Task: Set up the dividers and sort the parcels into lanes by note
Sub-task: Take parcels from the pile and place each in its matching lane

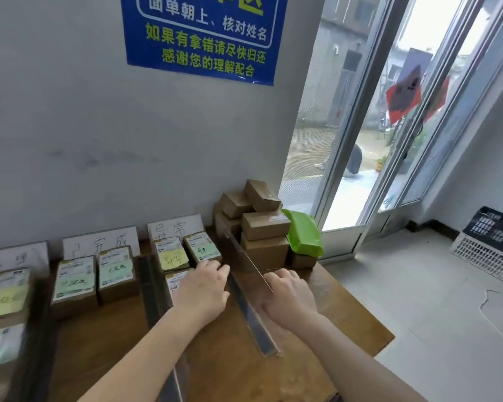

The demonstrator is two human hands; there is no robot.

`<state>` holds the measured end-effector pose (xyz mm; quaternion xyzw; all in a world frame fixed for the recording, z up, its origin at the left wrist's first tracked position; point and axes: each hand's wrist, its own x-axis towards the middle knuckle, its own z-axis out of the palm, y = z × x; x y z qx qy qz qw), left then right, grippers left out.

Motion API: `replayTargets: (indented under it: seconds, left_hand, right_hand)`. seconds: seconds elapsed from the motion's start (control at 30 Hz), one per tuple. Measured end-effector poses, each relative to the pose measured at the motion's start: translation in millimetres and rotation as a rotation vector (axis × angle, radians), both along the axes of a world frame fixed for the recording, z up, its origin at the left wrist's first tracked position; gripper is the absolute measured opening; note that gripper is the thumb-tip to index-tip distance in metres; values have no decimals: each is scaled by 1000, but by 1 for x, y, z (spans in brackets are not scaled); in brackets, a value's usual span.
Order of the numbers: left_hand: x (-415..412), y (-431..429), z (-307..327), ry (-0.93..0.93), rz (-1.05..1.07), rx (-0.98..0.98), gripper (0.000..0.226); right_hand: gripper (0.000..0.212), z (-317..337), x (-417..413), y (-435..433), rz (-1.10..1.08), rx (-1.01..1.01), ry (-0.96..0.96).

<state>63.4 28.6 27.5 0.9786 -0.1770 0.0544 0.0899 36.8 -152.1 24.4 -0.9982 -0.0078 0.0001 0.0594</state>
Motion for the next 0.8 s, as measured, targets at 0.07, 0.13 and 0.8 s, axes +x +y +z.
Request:
replayTargets:
  seconds: [0.07, 0.13, 0.8]
  left_hand:
    - [25, -17, 1, -1, -14, 4, 54]
    - [49, -32, 3, 7, -23, 12, 54]
    - [230, -138, -13, 132, 84, 123, 65]
  right_hand:
    - [49, 2, 22, -17, -20, 0, 1]
    - [52, 6, 44, -33, -33, -4, 13]
    - [57, -4, 261, -110, -46, 104, -22]
